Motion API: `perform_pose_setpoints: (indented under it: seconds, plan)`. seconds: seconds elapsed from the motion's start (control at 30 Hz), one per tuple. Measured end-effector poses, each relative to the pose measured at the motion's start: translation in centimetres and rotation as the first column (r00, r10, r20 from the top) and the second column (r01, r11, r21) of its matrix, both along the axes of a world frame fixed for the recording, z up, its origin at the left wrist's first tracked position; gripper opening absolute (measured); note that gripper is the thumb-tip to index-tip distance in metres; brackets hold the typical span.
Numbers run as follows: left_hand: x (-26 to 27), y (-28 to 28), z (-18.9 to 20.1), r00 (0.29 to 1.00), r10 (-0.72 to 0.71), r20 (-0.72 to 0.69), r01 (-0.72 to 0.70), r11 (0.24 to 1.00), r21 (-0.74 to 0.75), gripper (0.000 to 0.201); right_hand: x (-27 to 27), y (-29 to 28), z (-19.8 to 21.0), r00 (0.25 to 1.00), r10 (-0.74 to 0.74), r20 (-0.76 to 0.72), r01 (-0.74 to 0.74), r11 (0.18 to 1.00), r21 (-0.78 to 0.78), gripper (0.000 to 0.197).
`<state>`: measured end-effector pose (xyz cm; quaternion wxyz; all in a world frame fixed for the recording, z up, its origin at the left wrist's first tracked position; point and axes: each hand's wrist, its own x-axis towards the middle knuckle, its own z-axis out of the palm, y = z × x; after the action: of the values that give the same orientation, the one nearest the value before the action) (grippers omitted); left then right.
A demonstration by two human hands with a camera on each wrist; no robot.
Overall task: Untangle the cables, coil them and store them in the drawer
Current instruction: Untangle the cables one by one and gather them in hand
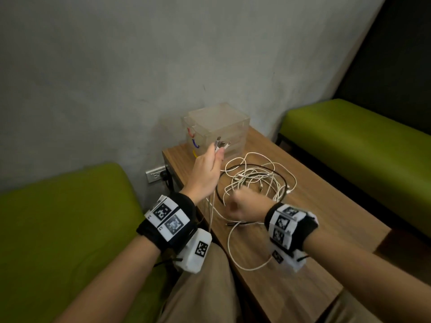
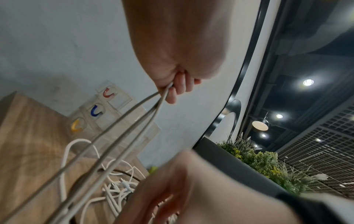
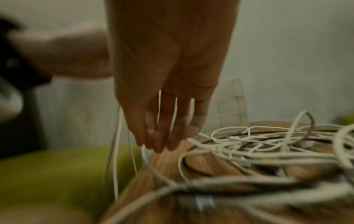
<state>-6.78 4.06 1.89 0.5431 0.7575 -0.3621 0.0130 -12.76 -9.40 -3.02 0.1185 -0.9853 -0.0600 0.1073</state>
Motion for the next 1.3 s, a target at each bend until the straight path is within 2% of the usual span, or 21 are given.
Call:
perform_pose_setpoints:
  seconds: [0.03,0.1,0.33,0.43,0.6,0.73,0.9,1.0,1.07,1.13,1.2,1.23,1.3]
  plan:
    - [-0.1,-0.1,0.0,1.000,-0.010,-0.028,0.010,1.000,-0.007,0.022,-0.2,0.0,-1.1,0.998,-0.005,-0.056,0.000,0.996,-0.089,0.020]
    - [-0.4,-0.2,0.1,0.998,-0.014,-0.056,0.014,1.000,-0.014,0.024,-0.6,0.0,-2.3,0.995,-0.002,-0.104,-0.016,0.985,-0.172,0.028]
    - [-0.6,0.0,0.2,0.993,-0.037,-0.109,0.036,0.999,-0.014,0.021,-1.2,-0.1,-1.6,0.977,-0.006,-0.212,-0.032,0.984,-0.174,0.033]
    - [-0.6,0.0,0.2,0.990,-0.051,-0.133,0.050,0.999,-0.018,0.026,-1.4,0.1,-1.5,0.970,0.035,-0.240,-0.080,0.981,-0.179,0.041]
    - [-0.7,0.3,0.2,0.991,-0.050,-0.121,0.047,0.998,-0.033,0.025,-1.7,0.2,-1.5,0.976,0.052,-0.213,-0.095,0.975,-0.199,0.035]
    - [-0.7,0.4,0.0,0.991,-0.041,-0.130,0.036,0.999,-0.035,0.024,-1.9,-0.1,-1.1,0.985,0.082,-0.153,-0.117,0.963,-0.242,0.046]
    - [-0.6,0.5,-0.5,0.992,-0.040,-0.118,0.037,0.999,-0.026,0.020,-2.0,-1.0,-0.3,0.997,0.050,-0.058,-0.061,0.978,-0.202,0.030]
    - [-0.4,0.5,-0.6,0.992,-0.029,-0.123,0.027,0.999,-0.021,0.020,-1.6,-2.2,1.4,0.998,0.014,0.066,-0.011,0.999,-0.050,0.023]
    - [-0.5,0.3,-0.6,0.992,-0.015,-0.123,0.012,1.000,-0.027,0.020,-1.2,-2.6,3.2,0.969,-0.050,0.244,0.017,0.991,0.133,0.023]
    - [-0.8,0.0,-0.4,0.991,-0.006,-0.136,0.002,1.000,-0.032,0.019,-1.0,-2.5,4.9,0.875,-0.132,0.466,-0.006,0.959,0.284,0.027]
    - [-1.1,-0.5,-0.2,0.988,0.013,-0.151,-0.016,1.000,-0.017,0.025,-0.8,-1.8,6.4,0.756,-0.218,0.617,-0.049,0.921,0.386,0.029]
    - [-1.2,-0.8,-0.2,0.988,0.019,-0.153,-0.022,1.000,-0.021,0.031,-0.7,-1.3,7.0,0.717,-0.262,0.646,-0.065,0.898,0.436,0.029]
    - [-1.3,-1.5,-0.1,0.985,0.010,-0.170,-0.021,0.998,-0.058,0.033,-0.5,-0.3,8.0,0.701,-0.344,0.624,-0.064,0.842,0.536,0.031]
